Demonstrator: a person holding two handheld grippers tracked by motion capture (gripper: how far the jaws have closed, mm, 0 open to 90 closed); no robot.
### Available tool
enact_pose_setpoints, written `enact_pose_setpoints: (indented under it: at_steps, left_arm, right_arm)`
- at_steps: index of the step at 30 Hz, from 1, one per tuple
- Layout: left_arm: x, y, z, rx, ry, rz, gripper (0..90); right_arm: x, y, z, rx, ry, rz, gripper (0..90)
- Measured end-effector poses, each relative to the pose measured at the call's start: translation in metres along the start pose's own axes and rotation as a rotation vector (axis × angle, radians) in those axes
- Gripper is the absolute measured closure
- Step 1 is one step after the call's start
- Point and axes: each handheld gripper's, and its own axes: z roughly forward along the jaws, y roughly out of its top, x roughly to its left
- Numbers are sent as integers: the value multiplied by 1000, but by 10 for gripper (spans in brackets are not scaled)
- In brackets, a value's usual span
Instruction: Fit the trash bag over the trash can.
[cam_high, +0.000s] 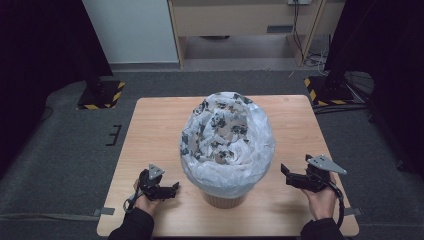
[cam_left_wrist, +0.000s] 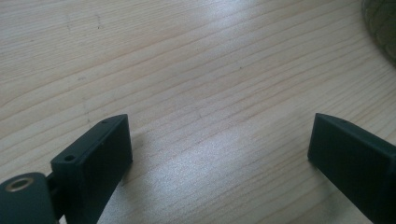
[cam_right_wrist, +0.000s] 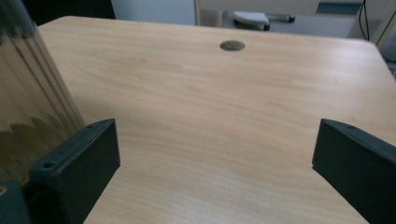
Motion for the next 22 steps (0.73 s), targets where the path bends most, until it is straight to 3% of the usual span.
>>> enact_pose_setpoints:
  at_steps: [7, 11, 12, 14, 22]
  left_arm:
    - [3, -1, -2, 9, -4, -1, 54]
    - [6, -3, -4, 14, 5, -8, 44]
    - [6, -3, -4, 14, 5, -8, 43]
    - [10, -4, -5, 20, 15, -18, 40]
    - [21, -7, -8, 25, 46, -43, 26]
  right_arm:
    - [-18, -19, 0, 72, -9, -19, 12]
    - [-29, -34, 5, 160, -16, -1, 14]
    - [-29, -34, 5, 160, -16, -1, 14]
    - [-34, -41, 10, 233, -30, 1, 14]
    - [-44, -48, 14, 277, -69, 17, 14]
